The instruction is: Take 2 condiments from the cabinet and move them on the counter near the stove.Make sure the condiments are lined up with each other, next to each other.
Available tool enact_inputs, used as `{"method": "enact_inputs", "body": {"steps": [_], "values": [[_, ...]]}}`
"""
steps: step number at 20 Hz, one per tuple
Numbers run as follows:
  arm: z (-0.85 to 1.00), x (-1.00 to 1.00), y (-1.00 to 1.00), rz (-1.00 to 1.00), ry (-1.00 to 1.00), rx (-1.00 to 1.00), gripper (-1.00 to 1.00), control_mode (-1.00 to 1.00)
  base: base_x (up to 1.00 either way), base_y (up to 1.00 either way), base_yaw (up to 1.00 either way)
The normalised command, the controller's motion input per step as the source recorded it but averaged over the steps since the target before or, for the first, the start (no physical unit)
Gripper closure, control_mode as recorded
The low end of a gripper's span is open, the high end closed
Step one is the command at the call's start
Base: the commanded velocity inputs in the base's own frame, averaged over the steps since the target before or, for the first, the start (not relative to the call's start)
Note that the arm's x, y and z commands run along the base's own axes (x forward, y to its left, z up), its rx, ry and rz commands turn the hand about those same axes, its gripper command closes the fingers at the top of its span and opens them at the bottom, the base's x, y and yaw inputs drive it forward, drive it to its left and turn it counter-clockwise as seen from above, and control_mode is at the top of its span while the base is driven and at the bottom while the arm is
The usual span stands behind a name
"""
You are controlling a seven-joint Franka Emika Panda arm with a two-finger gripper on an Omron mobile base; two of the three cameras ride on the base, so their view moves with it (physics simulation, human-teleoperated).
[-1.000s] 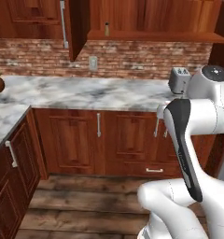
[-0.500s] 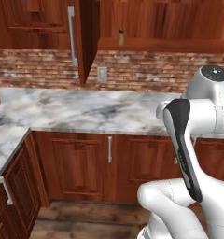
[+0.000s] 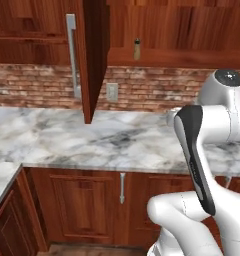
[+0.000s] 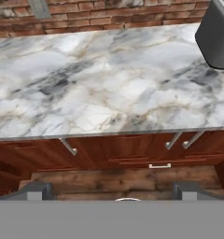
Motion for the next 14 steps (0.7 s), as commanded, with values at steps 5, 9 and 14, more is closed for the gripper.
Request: {"method": "enact_inputs", "body": {"steps": [5,9,14], "values": [[0.00,0.00,0.00,0.00,0.00,0.00,-1.00,1.00,0.59,0.01,0.00],[0.00,0.00,0.00,0.00,0.00,0.00,-1.00,1.00,0.62,0.10,0.00],[0.00,0.00,0.00,0.00,0.00,0.00,-1.00,1.00,0.67,0.16,-0.01]]}}
